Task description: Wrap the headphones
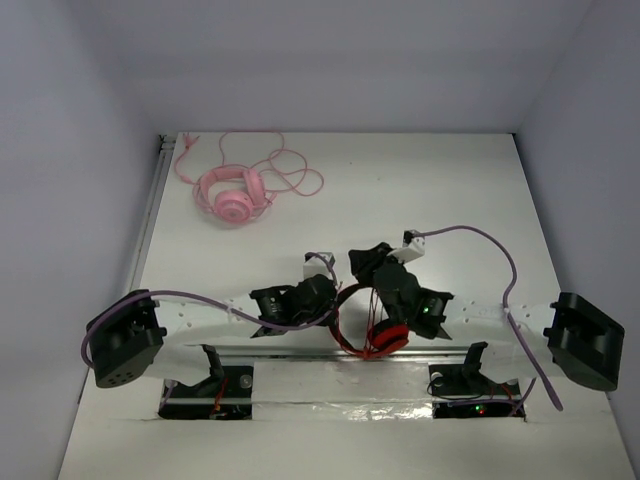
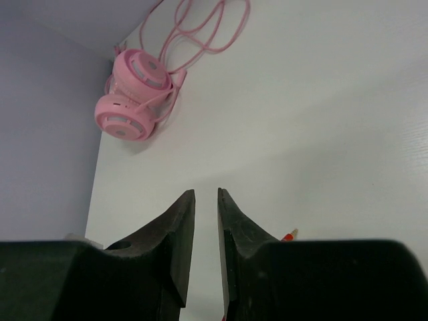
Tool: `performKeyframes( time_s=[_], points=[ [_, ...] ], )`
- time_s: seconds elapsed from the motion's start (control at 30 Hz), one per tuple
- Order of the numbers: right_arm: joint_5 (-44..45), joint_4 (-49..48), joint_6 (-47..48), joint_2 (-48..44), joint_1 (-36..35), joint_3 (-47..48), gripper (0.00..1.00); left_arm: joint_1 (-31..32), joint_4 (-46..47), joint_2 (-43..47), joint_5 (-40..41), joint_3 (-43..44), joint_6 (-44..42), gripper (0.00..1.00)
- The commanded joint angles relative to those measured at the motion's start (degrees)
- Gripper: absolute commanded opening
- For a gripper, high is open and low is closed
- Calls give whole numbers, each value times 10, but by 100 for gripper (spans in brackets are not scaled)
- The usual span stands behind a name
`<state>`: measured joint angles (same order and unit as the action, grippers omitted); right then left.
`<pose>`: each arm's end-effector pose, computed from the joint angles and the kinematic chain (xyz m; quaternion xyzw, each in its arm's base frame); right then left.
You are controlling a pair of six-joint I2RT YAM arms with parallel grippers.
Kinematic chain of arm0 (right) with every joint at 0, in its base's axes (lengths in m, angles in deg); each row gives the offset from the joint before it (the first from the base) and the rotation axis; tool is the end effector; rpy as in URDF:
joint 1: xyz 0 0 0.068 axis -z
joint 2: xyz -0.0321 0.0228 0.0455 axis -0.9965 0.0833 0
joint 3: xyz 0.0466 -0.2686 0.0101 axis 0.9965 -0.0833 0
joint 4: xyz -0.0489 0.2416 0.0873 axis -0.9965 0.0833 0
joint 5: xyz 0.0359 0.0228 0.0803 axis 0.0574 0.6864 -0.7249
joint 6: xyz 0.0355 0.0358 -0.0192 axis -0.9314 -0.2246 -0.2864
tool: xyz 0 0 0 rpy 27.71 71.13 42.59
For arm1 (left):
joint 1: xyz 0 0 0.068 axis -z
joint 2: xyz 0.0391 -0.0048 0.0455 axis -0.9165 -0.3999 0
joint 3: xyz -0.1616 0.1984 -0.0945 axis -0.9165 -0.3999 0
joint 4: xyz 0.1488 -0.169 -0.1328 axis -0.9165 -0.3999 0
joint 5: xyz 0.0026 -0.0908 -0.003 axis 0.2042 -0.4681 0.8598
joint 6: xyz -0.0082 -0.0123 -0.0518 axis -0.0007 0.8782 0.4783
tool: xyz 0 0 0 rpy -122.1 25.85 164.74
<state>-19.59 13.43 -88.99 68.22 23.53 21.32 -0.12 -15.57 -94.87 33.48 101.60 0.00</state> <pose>0.1417 0.2094 0.2205 0.2030 0.7480 0.3139 0.5484 0.1115 -0.2340 0.1912 0.0919 0.8954 -0.3017 0.3142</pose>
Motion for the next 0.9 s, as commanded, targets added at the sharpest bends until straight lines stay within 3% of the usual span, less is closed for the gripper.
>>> performKeyframes(
  time_s=[0.0,0.1,0.2,0.27,0.4,0.67,0.87],
  points=[
    [-18,-17,20,-16,5,1,26,2,8,27,-33,37,-4,0],
    [-92,-25,113,-41,5,15,25,2,-28,27,-37,52,-23,0],
    [-132,73,177,-54,11,73,5,2,-79,22,-28,84,-67,0],
    [-180,119,208,-59,24,103,0,2,-129,11,-30,124,-94,0],
    [-329,169,245,-79,60,127,0,2,-221,1,-21,187,-148,0],
    [-349,234,230,-126,73,134,1,2,-311,51,37,217,-152,0],
    [-485,126,258,-128,73,84,22,2,-310,87,16,222,-193,0]
  ],
)
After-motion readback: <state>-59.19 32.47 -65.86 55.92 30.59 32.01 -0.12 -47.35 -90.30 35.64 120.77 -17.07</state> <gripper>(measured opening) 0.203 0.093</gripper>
